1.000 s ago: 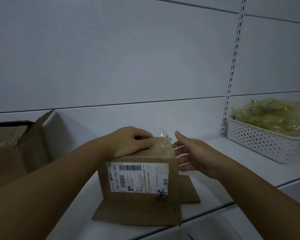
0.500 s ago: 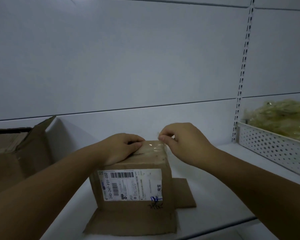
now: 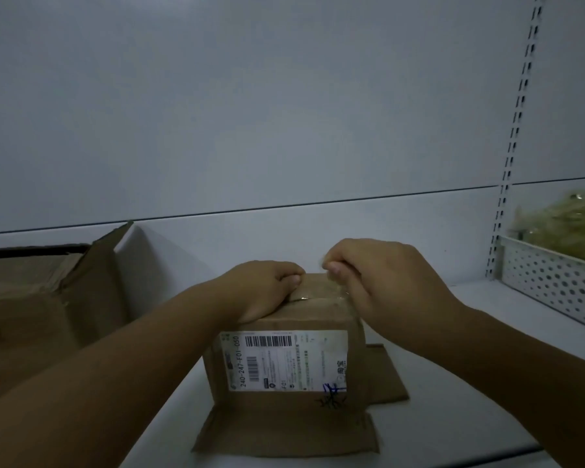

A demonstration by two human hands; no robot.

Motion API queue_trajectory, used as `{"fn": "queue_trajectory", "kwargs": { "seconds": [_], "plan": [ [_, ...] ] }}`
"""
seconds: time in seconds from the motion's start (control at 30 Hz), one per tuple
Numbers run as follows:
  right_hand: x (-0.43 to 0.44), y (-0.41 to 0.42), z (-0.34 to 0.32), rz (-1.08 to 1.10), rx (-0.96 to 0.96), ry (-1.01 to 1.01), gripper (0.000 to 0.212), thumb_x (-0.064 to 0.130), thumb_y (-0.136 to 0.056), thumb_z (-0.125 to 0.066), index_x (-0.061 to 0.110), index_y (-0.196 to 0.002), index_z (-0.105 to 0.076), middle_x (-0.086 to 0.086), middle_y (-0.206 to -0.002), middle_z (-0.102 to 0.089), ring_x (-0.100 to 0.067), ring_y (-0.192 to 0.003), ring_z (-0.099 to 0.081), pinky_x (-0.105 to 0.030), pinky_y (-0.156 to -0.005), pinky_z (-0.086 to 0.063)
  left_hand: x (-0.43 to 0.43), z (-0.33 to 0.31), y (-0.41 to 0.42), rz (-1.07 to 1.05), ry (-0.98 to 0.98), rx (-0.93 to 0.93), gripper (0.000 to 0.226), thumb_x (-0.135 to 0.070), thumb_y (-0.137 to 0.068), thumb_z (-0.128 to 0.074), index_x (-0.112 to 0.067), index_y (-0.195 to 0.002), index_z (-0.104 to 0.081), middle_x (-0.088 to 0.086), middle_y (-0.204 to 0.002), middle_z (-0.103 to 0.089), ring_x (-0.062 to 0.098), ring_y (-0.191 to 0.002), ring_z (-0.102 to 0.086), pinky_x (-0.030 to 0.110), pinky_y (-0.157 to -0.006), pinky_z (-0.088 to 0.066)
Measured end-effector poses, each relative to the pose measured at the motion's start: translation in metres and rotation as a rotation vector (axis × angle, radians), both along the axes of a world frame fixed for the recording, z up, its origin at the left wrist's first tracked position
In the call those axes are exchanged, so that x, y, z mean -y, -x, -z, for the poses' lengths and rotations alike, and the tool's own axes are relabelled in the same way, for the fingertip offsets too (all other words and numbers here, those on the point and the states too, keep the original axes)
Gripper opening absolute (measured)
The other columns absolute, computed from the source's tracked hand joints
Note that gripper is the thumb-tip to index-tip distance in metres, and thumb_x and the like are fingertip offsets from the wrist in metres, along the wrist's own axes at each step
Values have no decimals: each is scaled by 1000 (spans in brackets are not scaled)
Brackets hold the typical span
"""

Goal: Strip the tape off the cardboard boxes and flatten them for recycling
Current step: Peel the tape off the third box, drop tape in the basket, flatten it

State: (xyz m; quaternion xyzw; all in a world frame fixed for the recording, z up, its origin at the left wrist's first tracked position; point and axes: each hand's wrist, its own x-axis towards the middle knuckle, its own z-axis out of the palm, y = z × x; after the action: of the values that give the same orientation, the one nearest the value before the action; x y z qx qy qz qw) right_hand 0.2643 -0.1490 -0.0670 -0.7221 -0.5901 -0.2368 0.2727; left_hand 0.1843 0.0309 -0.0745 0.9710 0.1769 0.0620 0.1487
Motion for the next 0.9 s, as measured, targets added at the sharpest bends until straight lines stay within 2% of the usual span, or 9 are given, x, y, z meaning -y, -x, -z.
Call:
{"fn": "queue_trajectory", "kwargs": {
  "seconds": [0.17, 0.33, 0.4, 0.47, 0.53, 0.57, 0.63, 0.73, 0.9],
  "plan": [
    [-6, -6, -13, -52, -183, -108, 20, 20, -92, -54, 18, -102, -71, 11, -79, -68, -2, -67, -62, -19, -70, -51, -3, 0, 3, 42, 33, 49, 35, -35, -101, -27, -30, -123, -54, -4, -121, -60, 15, -111, -51, 28, -94, -34],
    [-18, -15, -31, -40, -477, -20, 20, 26, -92, -53, 17, -93, -70, 12, -67, -68, -7, -59, -66, -11, -53, -47, -3, -1, 9, 102, 17, 155, 37, -31, -101, -27, -28, -130, -51, -3, -130, -56, 14, -117, -49, 26, -96, -33],
    [-19, -16, -36, -24, -529, -23, 22, 30, -91, -55, 26, -111, -63, 9, -75, -71, -8, -58, -67, -14, -54, -49, 0, -1, 12, 141, -79, 258, 36, -31, -101, -29, -28, -130, -50, -5, -129, -55, 12, -117, -47, 24, -94, -32],
    [-13, -23, -43, 69, -386, -120, 38, 35, -90, -55, 34, -128, -52, 17, -98, -68, -1, -67, -66, -15, -66, -50, 4, -3, 15, 228, -133, 316, 32, -33, -99, -32, -28, -120, -56, -8, -116, -59, 9, -107, -51, 26, -90, -38],
    [-5, -35, -49, 105, -310, -295, 37, 25, -92, -54, 29, -128, -53, 20, -115, -60, -1, -84, -64, -20, -81, -48, 7, -6, 19, 302, -93, 317, 27, -37, -96, -39, -27, -105, -62, -10, -102, -62, 5, -95, -54, 30, -86, -45],
    [-1, -42, -49, 34, -440, -319, 35, 14, -92, -53, 24, -125, -56, 14, -120, -60, -5, -92, -65, -23, -84, -49, 8, -7, 21, 331, -75, 313, 23, -38, -95, -42, -29, -98, -63, -11, -98, -62, 3, -91, -55, 31, -85, -46],
    [5, -49, -36, -89, -675, -80, 38, -7, -89, -50, 15, -118, -60, 4, -124, -61, -12, -109, -61, -20, -87, -48, 10, -9, 25, 399, -78, 310, 12, -34, -92, -48, -33, -89, -60, -14, -95, -63, 1, -89, -55, 31, -82, -47],
    [5, -42, -4, -168, -655, 347, 51, -17, -81, -51, 14, -121, -61, 4, -130, -57, -7, -118, -53, -19, -94, -46, 10, -12, 30, 478, -194, 285, 13, -31, -82, -46, -34, -91, -54, -12, -90, -61, 7, -85, -55, 32, -76, -46],
    [2, -25, 15, -239, -587, 329, 50, 0, -78, -64, 22, -123, -59, 6, -110, -63, -6, -94, -59, -24, -81, -53, -4, -20, 41, 525, -501, 345, 38, -42, -86, -30, -20, -94, -59, -5, -78, -62, 11, -68, -54, 29, -63, -43]
  ]
}}
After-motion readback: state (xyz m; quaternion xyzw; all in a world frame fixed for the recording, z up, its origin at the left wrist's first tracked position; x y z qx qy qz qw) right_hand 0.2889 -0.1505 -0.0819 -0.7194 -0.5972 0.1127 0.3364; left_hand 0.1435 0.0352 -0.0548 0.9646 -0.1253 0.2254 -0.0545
